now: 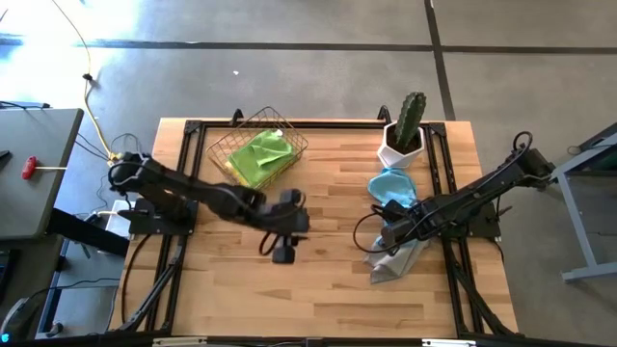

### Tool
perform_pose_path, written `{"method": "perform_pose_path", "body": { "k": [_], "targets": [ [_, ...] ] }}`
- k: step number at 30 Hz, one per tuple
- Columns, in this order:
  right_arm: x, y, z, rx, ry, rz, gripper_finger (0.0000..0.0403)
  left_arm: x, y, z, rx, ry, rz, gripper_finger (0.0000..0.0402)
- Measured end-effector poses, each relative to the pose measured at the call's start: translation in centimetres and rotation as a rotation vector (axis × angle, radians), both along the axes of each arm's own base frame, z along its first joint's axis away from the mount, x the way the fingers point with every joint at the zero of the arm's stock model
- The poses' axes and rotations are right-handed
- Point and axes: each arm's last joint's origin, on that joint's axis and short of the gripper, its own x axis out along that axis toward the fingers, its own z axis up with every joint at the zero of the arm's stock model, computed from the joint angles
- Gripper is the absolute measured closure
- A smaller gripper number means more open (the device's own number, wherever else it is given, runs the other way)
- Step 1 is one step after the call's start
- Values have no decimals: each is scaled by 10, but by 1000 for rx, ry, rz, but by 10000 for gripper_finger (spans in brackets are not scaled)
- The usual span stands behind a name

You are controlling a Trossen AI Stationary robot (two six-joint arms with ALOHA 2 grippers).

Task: Fold microfiber towels
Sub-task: Fold the light blue microfiber towel

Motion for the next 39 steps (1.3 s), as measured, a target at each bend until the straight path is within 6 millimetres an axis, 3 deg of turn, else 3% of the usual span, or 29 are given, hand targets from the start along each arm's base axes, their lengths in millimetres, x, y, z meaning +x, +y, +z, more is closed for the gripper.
{"method": "perform_pose_path", "body": {
  "k": [8,16,20,23,27,39],
  "targets": [
    [0,0,0,3,-2,1,210,-2,-47,-1,10,-136,-33,271],
    [0,0,0,3,-2,1,210,-6,-73,-13,42,-267,-2,271],
    [0,0,0,2,-2,2,210,-11,-80,-28,-17,-265,12,271],
    [2,-2,1,-100,-35,65,210,-15,-84,-38,-52,-260,27,271],
    [9,-3,3,-187,-148,18,210,-19,-87,-49,-76,-267,56,271],
    [31,8,12,-97,-372,96,210,-20,-86,-58,-89,-343,120,271]
  ]
}}
